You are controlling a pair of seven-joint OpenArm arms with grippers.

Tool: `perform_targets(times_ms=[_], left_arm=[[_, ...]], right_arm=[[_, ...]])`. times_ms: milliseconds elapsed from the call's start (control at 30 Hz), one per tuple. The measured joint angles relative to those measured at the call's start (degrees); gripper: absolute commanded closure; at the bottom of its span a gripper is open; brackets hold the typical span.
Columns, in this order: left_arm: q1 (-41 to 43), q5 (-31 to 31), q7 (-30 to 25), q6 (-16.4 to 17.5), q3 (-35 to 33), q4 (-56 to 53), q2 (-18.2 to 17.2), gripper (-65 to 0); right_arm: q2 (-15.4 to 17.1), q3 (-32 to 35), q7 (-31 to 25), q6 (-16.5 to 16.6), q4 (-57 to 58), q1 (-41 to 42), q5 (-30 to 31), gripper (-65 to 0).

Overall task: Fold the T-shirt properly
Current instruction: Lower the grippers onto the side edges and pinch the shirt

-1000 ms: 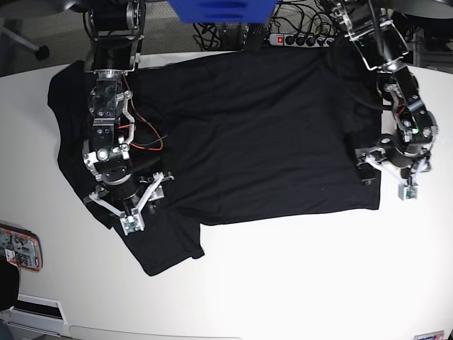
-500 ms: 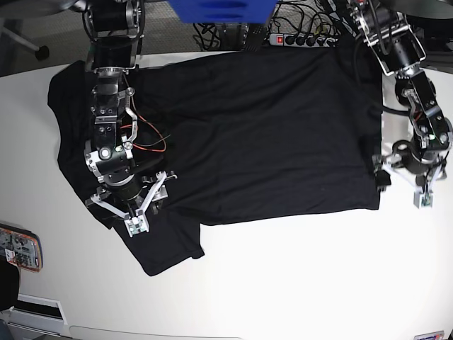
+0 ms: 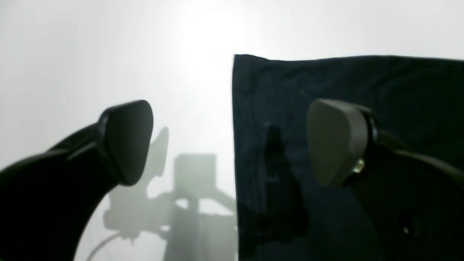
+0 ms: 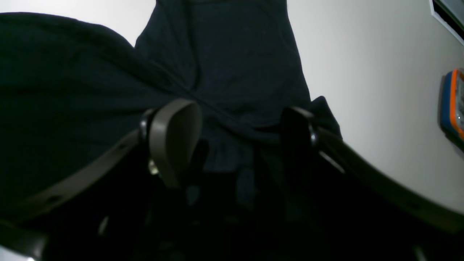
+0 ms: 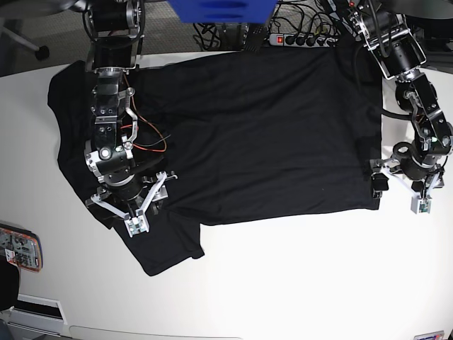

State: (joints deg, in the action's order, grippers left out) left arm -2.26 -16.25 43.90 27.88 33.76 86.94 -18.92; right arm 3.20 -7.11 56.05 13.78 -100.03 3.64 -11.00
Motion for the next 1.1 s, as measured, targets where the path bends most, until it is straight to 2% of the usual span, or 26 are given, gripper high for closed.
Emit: perform_targets(times_ms=[133, 267, 367, 633, 733, 800, 967, 1100], left_arm=[[-1.99, 0.39, 0.09, 0.50, -0.11, -4.79, -1.03, -65.0], [-5.40, -0.04, -0.26, 0.46, -0.61, -13.03, -6.12, -65.0], [-6.54, 0.31, -0.20, 0.35, -1.99, -14.71, -8.96, -65.0], [-8.98, -1.27, -0.11, 0.94, -2.75, -14.84, -9.05, -65.0], [-8.66, -4.37, 3.89, 5.29, -2.73, -14.88, -9.35, -65.0], [-8.85, -5.92, 3.98, 5.42, -2.78, -14.91, -9.03, -65.0], [-12.55, -5.03, 3.93, 5.60, -2.86, -18.34, -9.44, -65.0], [-12.33, -4.96, 4.37, 5.57, -2.84, -18.56, -9.81, -65.0]], right_arm=[[-0.02, 0.02, 0.00, 0.00, 0.00, 0.00, 0.02, -37.3], [-0.02, 0.00, -0.72, -0.04, -0.07, -1.33, 0.00, -37.3], [-0.02, 0.02, -0.11, 0.20, 0.02, -3.21, 0.02, -37.3], [-0.02, 0.00, -0.76, 0.17, 0.00, -2.71, 0.02, -37.3], [0.00, 0.00, -0.74, 0.15, 0.00, -2.71, 0.00, -37.3], [0.00, 0.00, -0.83, 0.15, 0.00, -2.64, 0.02, -37.3], [0.02, 0.00, -0.76, 0.15, 0.00, -2.69, 0.00, -37.3], [-0.02, 0.00, -0.76, 0.15, -0.11, -2.73, 0.02, -37.3]])
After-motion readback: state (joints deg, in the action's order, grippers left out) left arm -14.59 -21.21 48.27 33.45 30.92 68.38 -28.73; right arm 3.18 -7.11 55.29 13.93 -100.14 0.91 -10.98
